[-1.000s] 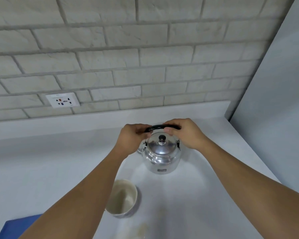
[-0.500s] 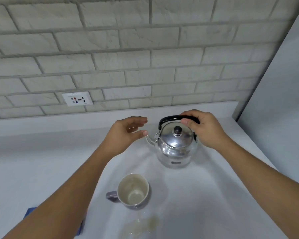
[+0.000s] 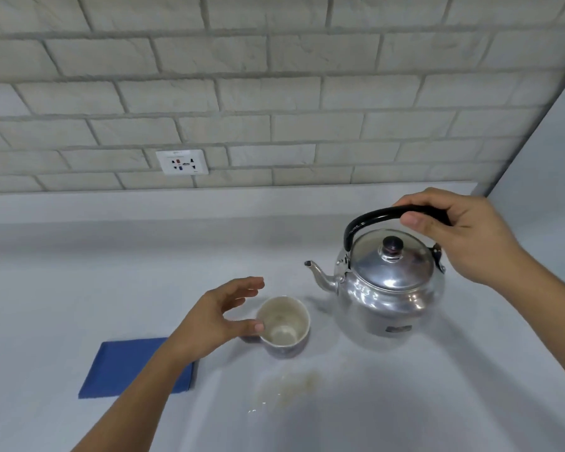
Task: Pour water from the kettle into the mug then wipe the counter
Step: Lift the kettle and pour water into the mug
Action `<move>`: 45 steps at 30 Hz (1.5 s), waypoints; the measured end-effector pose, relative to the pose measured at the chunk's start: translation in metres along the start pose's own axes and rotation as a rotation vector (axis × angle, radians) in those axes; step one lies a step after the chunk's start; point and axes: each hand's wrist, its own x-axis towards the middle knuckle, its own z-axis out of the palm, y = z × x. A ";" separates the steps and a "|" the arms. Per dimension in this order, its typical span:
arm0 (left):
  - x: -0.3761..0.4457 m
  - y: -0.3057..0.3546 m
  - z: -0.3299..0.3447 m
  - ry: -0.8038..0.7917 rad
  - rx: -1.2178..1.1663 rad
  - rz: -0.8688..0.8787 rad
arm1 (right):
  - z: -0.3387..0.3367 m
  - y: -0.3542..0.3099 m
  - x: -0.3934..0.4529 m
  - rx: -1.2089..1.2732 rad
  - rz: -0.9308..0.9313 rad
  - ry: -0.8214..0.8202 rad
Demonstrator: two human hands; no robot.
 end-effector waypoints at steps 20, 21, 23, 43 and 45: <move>-0.003 -0.045 0.049 0.063 -0.102 -0.012 | 0.035 -0.037 -0.031 -0.196 -0.035 -0.213; -0.002 -0.046 0.049 0.065 -0.106 -0.013 | 0.038 -0.039 -0.031 -0.211 -0.041 -0.225; -0.002 -0.047 0.049 0.066 -0.110 -0.015 | 0.043 -0.044 -0.030 -0.245 -0.047 -0.250; -0.001 -0.049 0.049 0.070 -0.111 0.003 | 0.057 -0.061 -0.019 -0.490 -0.126 -0.387; -0.001 -0.049 0.048 0.070 -0.109 0.005 | 0.057 -0.061 -0.018 -0.505 -0.137 -0.391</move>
